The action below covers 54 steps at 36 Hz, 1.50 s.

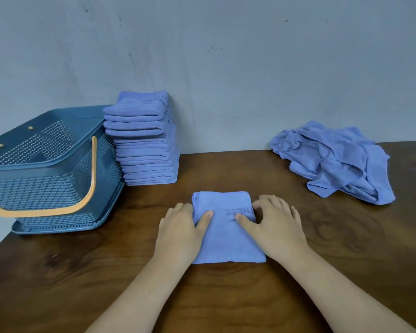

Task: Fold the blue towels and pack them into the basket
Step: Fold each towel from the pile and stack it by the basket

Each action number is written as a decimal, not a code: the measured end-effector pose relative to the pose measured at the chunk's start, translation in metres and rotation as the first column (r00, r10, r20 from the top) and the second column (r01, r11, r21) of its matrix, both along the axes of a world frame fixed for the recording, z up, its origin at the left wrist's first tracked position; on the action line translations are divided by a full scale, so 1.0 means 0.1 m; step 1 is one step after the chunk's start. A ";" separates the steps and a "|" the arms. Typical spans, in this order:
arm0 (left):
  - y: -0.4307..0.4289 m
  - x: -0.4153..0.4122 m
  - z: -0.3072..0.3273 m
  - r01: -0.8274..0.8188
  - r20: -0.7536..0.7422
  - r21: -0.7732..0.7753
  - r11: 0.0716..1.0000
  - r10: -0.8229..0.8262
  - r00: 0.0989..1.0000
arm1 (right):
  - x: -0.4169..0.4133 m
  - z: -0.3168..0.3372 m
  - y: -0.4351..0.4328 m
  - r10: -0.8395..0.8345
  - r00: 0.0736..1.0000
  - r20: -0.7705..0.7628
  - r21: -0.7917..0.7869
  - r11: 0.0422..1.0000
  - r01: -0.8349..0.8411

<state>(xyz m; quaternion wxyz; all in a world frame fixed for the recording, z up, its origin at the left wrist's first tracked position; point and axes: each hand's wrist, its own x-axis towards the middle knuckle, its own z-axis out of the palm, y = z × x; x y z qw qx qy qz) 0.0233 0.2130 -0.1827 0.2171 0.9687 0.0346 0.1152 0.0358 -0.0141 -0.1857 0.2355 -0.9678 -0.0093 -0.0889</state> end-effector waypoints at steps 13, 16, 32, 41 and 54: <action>0.01 -0.02 -0.02 -0.087 -0.015 -0.035 0.996 0.086 0.996 | -0.01 0.15 0.08 0.217 0.976 -0.034 0.686 0.715 -0.135; 0.03 -0.01 -0.02 -0.061 -0.038 -0.156 0.986 0.056 0.998 | -0.04 0.20 0.07 0.264 0.961 0.085 0.804 0.552 -0.223; -0.17 -0.28 0.33 0.163 0.146 -0.983 0.088 -0.170 0.974 | -0.11 0.31 0.07 0.268 0.880 0.393 0.733 0.486 -0.476; -0.10 -0.27 0.31 0.218 0.261 -0.853 0.474 0.027 0.965 | -0.16 0.35 0.13 0.433 0.851 0.296 0.628 0.583 -0.515; -0.03 -0.24 0.30 0.224 0.258 -0.826 0.517 -0.008 0.966 | -0.23 0.42 0.13 0.382 0.898 0.221 0.855 0.367 -0.367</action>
